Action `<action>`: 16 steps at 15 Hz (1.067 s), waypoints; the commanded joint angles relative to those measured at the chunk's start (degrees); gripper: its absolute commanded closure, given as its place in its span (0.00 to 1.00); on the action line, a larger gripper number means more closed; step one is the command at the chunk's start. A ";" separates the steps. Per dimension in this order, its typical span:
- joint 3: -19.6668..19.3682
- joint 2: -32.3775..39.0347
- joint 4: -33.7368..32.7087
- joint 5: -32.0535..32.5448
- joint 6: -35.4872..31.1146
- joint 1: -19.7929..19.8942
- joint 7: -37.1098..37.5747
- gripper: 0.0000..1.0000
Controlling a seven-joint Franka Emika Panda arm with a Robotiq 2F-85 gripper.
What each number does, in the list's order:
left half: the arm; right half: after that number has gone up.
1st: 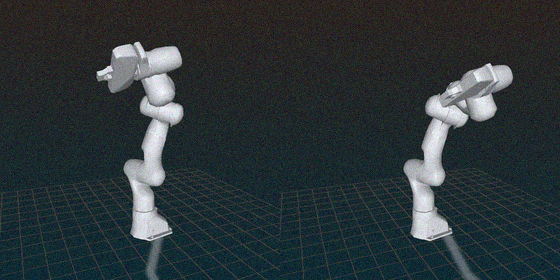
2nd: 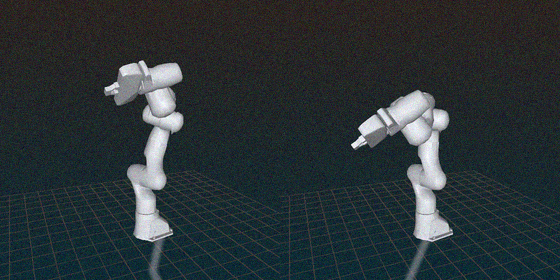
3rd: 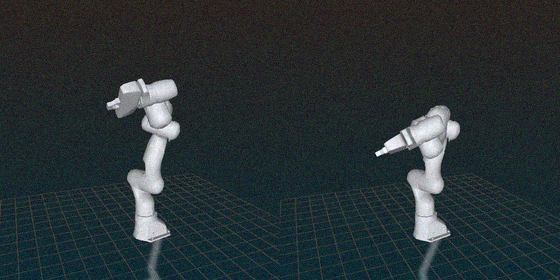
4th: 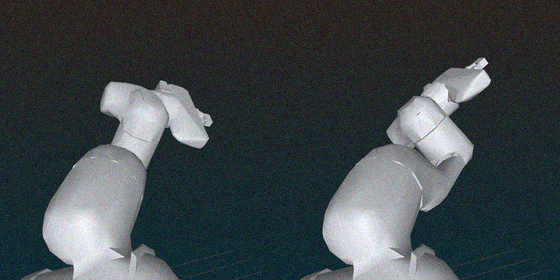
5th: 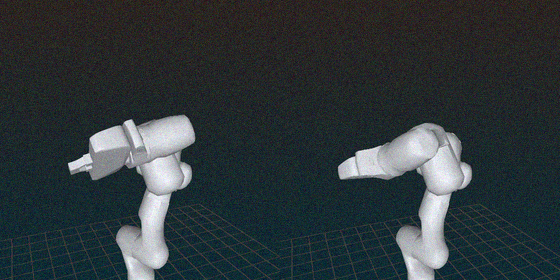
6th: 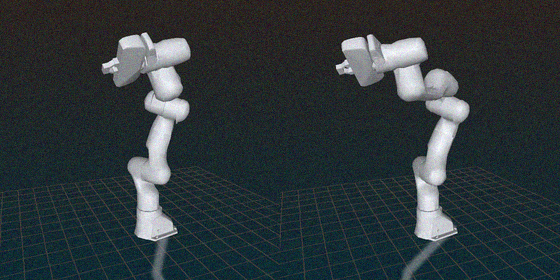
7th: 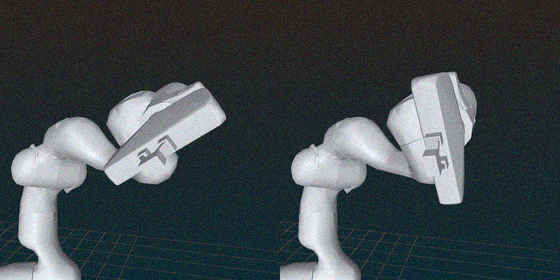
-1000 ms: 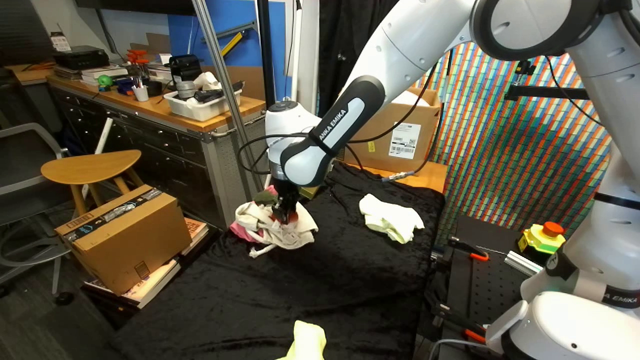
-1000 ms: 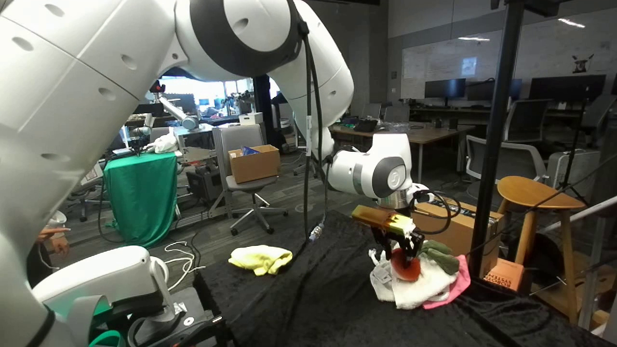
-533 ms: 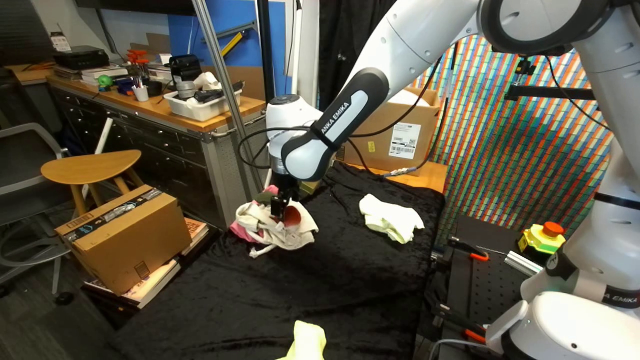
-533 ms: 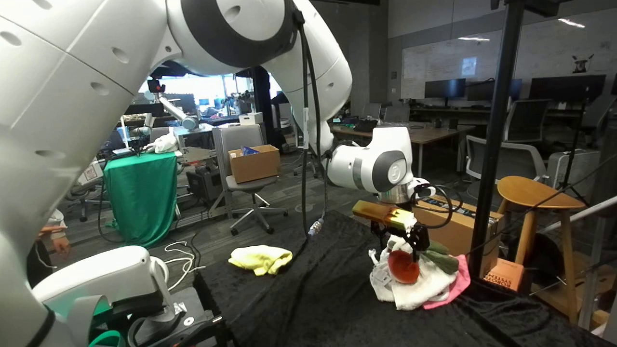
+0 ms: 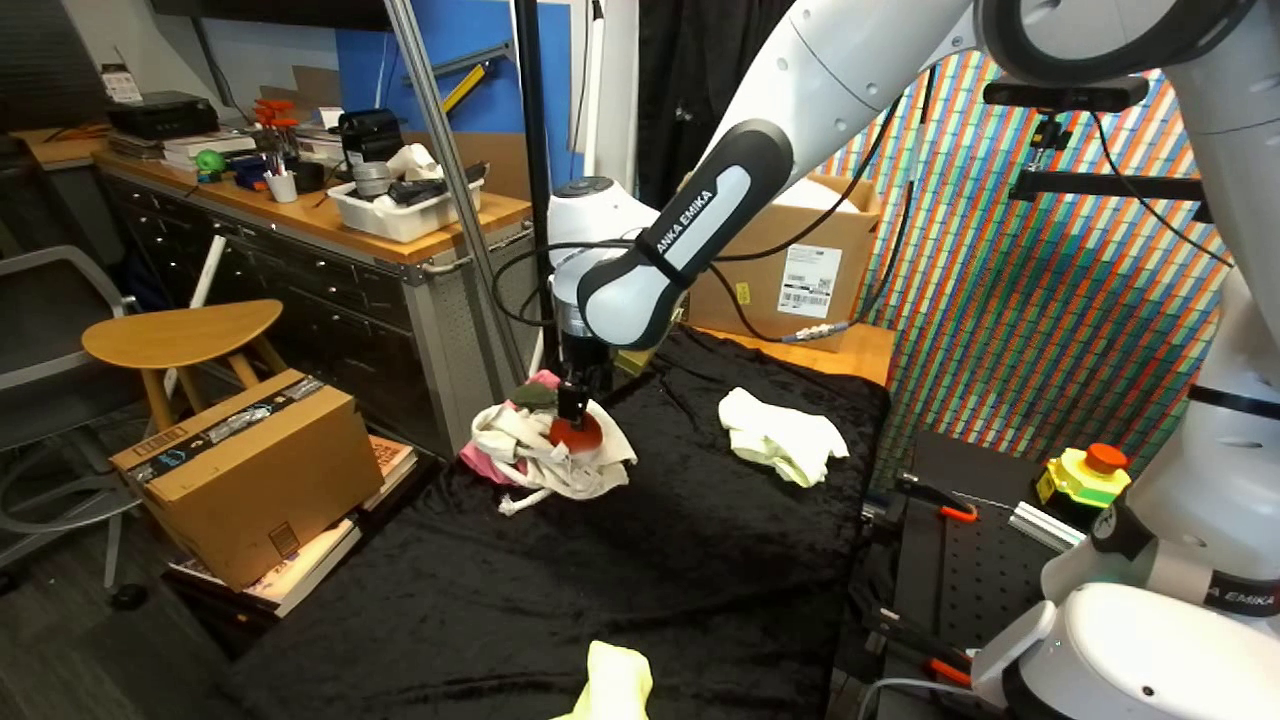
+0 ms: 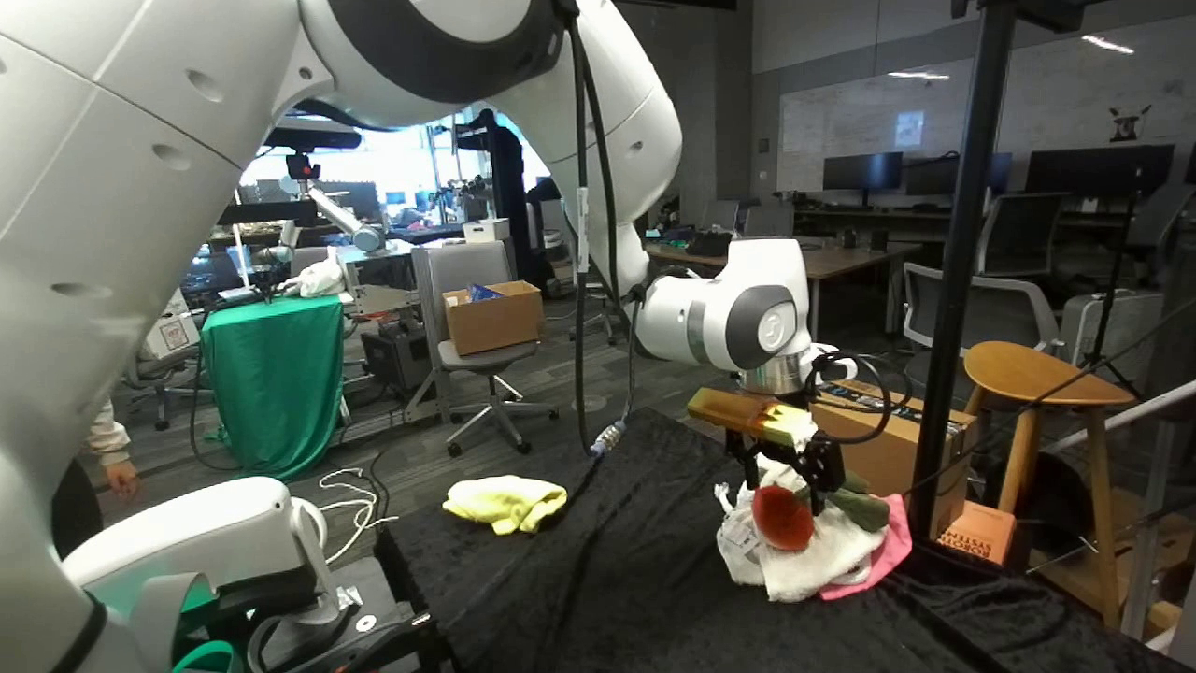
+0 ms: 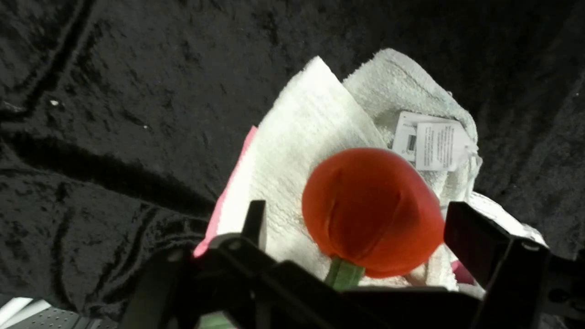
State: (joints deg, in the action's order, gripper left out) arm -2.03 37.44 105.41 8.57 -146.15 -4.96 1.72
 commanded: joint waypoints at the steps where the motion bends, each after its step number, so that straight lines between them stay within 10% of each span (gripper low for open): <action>1: -2.74 -5.92 6.89 2.14 1.40 -0.05 0.71 0.00; 16: -6.12 -14.47 22.73 4.42 6.84 3.42 3.86 0.00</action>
State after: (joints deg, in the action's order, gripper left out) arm -9.19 25.71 124.53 14.25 -139.90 -3.25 5.11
